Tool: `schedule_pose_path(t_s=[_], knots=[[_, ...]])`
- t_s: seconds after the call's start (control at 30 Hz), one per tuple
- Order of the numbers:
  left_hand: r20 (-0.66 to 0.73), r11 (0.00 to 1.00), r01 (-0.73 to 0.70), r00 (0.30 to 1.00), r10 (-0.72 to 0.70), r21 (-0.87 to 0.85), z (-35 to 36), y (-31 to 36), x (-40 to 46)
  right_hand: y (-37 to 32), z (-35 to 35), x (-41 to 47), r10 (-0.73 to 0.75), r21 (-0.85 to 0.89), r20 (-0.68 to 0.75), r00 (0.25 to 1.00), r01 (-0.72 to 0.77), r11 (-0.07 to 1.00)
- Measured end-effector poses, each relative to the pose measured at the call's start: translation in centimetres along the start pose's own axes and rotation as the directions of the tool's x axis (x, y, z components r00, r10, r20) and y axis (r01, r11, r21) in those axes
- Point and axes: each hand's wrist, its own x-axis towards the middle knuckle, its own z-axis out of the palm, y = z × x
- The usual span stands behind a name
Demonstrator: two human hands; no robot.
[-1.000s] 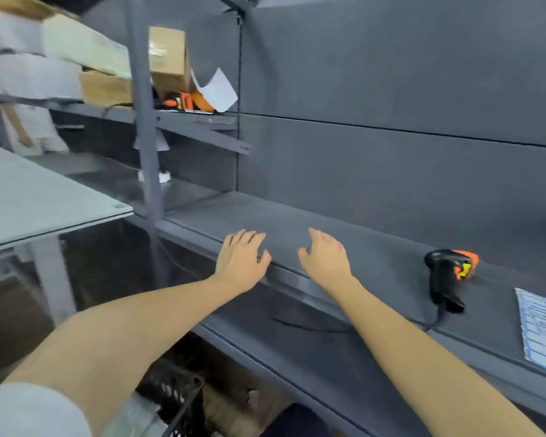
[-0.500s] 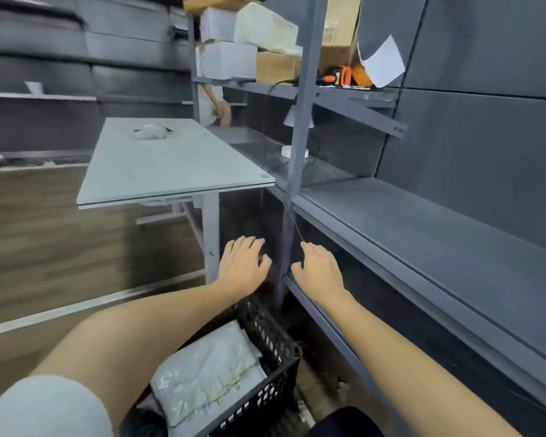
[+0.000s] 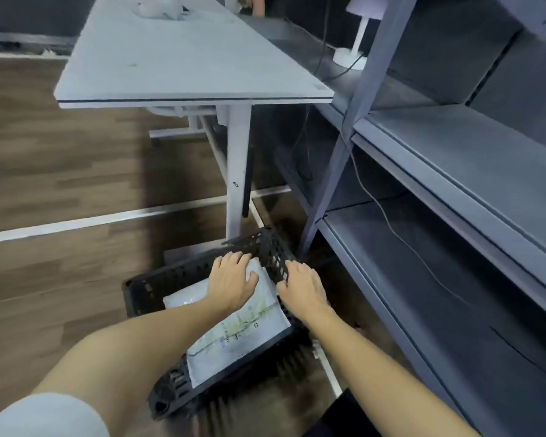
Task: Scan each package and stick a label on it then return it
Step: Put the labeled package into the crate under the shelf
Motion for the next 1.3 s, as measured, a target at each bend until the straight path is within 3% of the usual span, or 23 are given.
schedule_pose_path(t_s=[0.4,0.67,0.73,0.8,0.9,0.97,1.03,1.3], knots=[[0.3,0.976,0.214,0.929,-0.218,0.045,11.7,-8.3,-7.2,-2.1,14.4,0.1,-0.006,0.024,0.336,0.942,-0.002,1.0],[0.35,0.947,0.315,0.882,-0.316,0.061,14.8,-11.8,-9.4,-2.3,18.3,1.2,0.042,-0.018,0.429,0.903,-0.039,0.999],[0.317,0.916,0.4,0.867,-0.384,0.015,15.1,-12.5,-9.3,-2.5,19.0,1.4,0.047,-0.008,0.435,0.899,-0.048,0.999],[0.273,0.813,0.575,0.8,-0.534,-0.093,15.2,-12.7,-9.0,-2.6,19.4,1.4,0.047,0.015,0.442,0.896,-0.06,0.998],[0.346,0.449,0.825,0.556,-0.756,-0.343,15.2,-13.0,-7.7,-2.6,19.9,1.3,0.045,0.053,0.435,0.899,-0.075,0.996],[0.449,0.222,0.905,0.378,-0.809,-0.362,15.8,-13.5,-7.0,-2.6,20.0,1.1,0.046,0.07,0.422,0.906,-0.083,0.994],[0.539,0.102,0.941,0.272,-0.798,-0.323,16.5,-13.7,-6.6,-2.5,20.0,1.0,0.043,0.08,0.413,0.91,-0.084,0.993],[0.596,0.061,0.94,0.262,-0.759,-0.335,17.6,-13.0,-7.0,-2.1,19.8,1.2,0.019,0.019,0.4,0.916,-0.029,0.999]])
